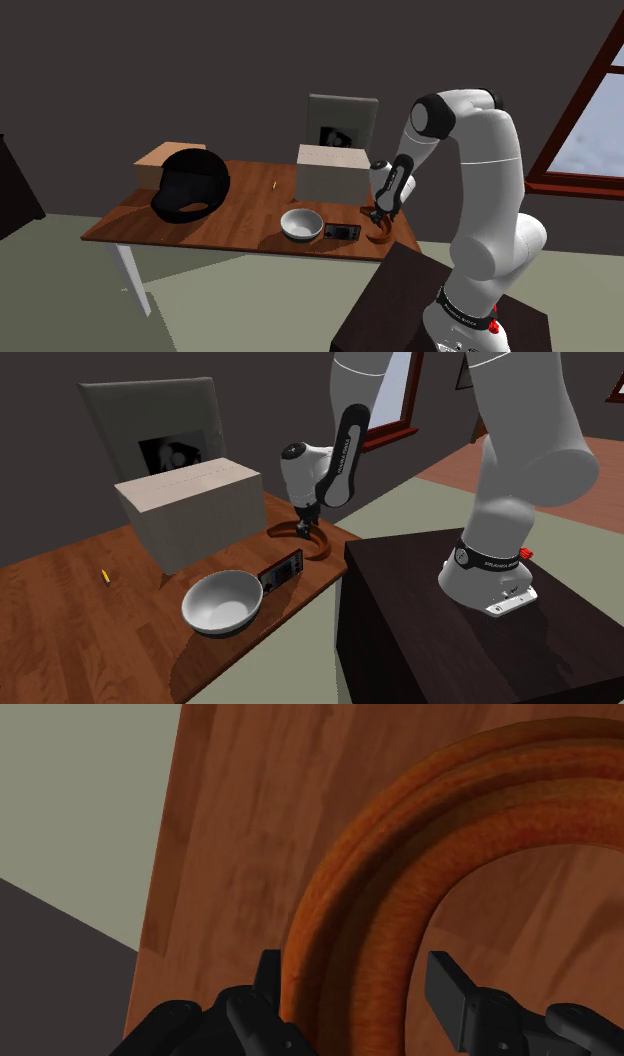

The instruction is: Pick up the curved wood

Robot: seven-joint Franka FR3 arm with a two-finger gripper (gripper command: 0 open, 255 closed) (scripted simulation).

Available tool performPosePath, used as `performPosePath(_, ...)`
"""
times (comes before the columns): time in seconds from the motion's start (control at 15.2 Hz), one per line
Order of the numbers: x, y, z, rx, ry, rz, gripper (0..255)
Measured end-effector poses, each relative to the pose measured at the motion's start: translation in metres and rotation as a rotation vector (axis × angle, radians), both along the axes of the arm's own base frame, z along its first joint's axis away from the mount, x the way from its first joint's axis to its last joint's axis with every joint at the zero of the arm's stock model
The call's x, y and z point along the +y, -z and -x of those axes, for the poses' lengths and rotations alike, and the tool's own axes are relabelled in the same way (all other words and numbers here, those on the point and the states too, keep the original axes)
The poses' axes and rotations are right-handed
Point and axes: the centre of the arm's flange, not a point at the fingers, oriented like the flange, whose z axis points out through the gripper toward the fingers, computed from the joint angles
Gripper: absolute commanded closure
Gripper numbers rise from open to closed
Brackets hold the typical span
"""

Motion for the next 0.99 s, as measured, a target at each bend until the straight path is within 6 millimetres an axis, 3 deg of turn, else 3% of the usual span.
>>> performPosePath(0.99, 0.000, -0.073, -0.001, 0.000, 0.000, 0.000, 255)
